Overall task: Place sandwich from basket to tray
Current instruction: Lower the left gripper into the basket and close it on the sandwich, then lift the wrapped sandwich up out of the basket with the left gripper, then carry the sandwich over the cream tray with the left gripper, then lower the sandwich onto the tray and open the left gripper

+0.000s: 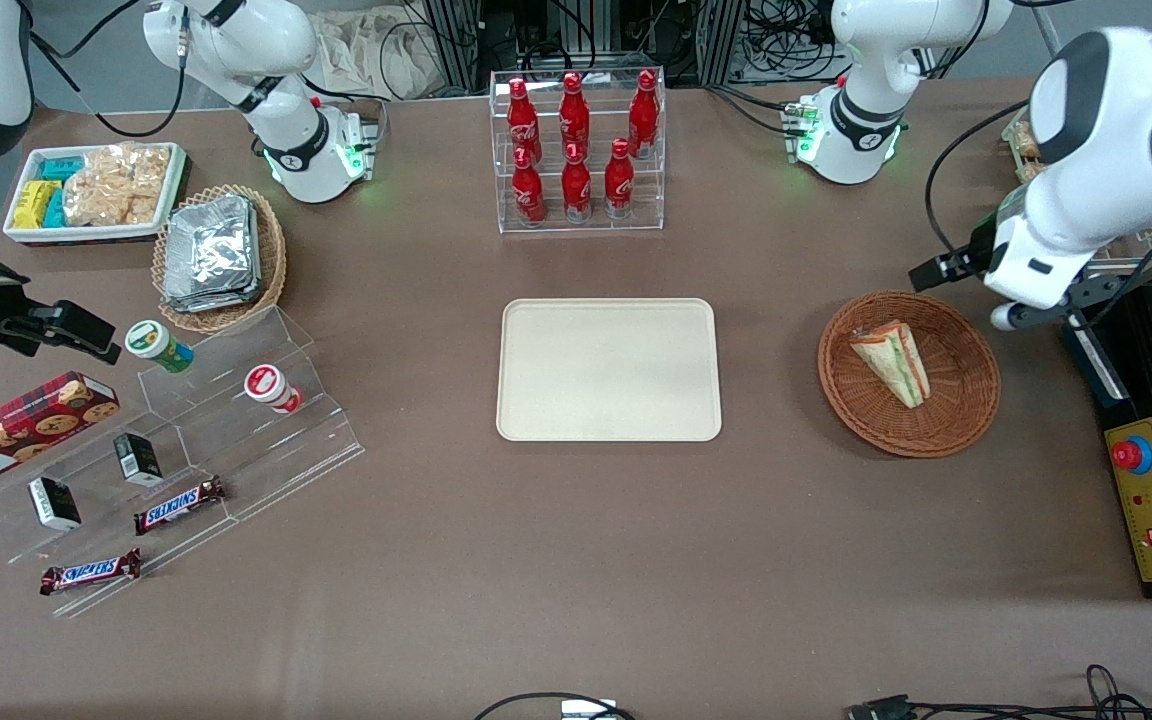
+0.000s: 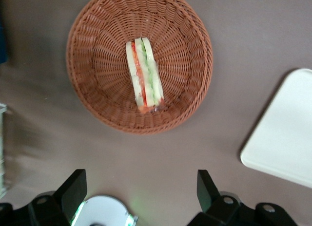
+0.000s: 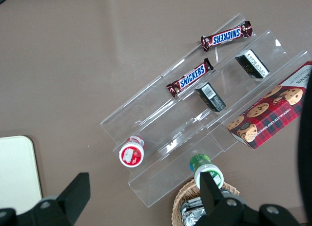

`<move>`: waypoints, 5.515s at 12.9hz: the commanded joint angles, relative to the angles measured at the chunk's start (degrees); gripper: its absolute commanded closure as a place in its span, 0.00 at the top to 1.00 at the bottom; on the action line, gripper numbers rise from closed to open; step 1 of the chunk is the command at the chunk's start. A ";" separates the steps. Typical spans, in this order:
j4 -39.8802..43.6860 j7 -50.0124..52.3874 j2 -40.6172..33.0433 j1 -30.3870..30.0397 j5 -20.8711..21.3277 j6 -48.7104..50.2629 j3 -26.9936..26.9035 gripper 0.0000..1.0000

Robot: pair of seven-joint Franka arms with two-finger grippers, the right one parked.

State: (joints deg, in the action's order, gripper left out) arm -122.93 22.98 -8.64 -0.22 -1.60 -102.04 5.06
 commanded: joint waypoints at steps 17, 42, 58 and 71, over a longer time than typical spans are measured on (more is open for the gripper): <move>-9.61 4.09 20.86 -1.98 6.00 -27.51 -0.32 0.98; 37.50 5.48 21.20 0.31 7.14 21.30 24.70 0.00; 15.17 18.16 39.66 5.76 10.48 -23.11 27.37 0.00; 18.41 12.53 33.80 5.14 6.98 -12.76 27.54 1.00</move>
State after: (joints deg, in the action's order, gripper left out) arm -105.66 35.10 30.12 5.15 7.33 -118.76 32.17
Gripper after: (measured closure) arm 0.207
